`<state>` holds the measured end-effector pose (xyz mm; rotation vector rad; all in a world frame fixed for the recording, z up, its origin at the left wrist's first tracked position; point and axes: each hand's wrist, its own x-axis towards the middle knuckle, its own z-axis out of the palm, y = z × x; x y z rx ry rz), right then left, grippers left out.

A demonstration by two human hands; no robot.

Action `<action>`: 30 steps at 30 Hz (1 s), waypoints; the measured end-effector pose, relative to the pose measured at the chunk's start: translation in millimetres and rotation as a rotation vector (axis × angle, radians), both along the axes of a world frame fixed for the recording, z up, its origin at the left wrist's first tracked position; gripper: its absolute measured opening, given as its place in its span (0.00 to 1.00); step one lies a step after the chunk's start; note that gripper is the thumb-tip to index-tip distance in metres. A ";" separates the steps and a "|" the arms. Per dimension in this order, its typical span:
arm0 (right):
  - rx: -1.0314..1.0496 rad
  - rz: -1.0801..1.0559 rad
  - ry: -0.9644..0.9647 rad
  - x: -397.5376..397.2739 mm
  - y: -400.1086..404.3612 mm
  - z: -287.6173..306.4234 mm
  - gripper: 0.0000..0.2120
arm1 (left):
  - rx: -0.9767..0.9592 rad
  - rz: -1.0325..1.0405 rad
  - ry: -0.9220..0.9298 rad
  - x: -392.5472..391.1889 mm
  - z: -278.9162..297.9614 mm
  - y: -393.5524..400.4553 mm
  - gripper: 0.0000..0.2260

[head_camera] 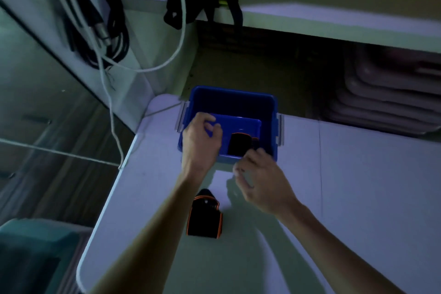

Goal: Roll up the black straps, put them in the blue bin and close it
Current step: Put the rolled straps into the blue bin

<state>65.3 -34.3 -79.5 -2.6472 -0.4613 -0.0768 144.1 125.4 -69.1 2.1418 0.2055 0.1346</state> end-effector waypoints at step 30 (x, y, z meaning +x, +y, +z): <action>0.640 -0.263 0.347 -13.0 20.0 30.6 0.30 | -0.616 0.098 0.333 -92.0 24.9 13.7 0.12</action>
